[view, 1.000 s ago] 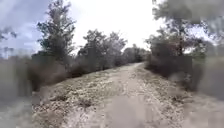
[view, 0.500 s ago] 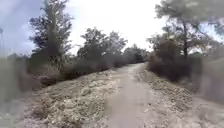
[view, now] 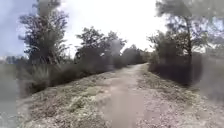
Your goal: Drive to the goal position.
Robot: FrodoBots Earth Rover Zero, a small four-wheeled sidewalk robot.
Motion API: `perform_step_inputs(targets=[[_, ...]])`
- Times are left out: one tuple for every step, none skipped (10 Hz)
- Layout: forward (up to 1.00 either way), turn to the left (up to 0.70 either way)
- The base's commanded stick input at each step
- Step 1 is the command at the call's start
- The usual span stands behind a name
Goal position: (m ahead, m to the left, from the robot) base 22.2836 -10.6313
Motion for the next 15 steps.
perform_step_inputs(targets=[[0.85, 0.0], [0.85, 0.0], [0.85, 0.0], [0.85, 0.0], [0.85, 0.0], [0.85, 0.0], [0.85, 0.0], [0.85, 0.0], [0.85, 0.0], [0.85, 0.0], [0.85, 0.0], [0.85, 0.0], [0.85, 0.0], [0.85, 0.0], [0.85, 0.0]])
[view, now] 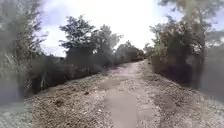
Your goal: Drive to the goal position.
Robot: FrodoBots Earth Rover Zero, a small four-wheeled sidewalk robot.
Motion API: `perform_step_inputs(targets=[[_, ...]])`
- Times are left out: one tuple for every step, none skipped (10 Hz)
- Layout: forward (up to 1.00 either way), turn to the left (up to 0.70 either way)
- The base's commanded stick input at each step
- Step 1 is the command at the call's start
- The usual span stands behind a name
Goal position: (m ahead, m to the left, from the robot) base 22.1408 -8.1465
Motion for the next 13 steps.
perform_step_inputs(targets=[[0.85, 0.0], [0.85, 0.0], [0.85, -0.25], [0.85, -0.34], [0.85, -0.05], [0.85, 0.0], [0.85, 0.0], [0.85, 0.0], [0.85, 0.0], [0.85, 0.0], [0.85, 0.0], [0.85, 0.0], [0.85, 0.0]])
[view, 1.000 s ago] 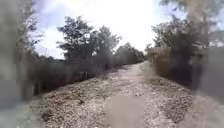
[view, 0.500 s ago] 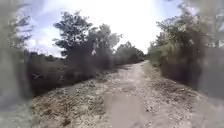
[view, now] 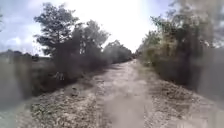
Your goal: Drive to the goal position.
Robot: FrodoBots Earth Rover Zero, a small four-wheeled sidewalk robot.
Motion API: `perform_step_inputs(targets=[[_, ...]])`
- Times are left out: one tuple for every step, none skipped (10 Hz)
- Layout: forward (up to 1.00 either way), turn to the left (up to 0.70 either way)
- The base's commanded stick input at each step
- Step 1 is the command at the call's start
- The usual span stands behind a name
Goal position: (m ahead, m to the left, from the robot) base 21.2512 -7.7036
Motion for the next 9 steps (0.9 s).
perform_step_inputs(targets=[[0.85, 0.0], [0.85, 0.0], [0.85, 0.0], [0.85, 0.0], [0.85, 0.0], [0.85, 0.0], [0.85, 0.0], [0.85, 0.0], [0.85, 0.0]])
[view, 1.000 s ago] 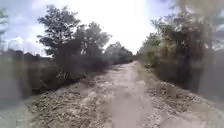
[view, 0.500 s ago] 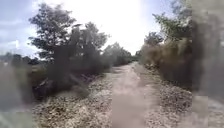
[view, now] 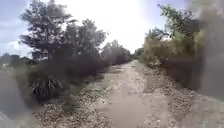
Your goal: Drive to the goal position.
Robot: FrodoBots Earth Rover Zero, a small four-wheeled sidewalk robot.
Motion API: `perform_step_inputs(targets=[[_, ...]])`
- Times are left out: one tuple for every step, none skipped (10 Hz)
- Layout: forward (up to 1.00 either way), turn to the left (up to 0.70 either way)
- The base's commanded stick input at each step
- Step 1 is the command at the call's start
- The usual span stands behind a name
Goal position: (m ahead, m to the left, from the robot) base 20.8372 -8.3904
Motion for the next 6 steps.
perform_step_inputs(targets=[[0.85, 0.0], [0.85, 0.0], [0.85, 0.0], [0.85, 0.0], [0.85, 0.0], [0.85, 0.0]])
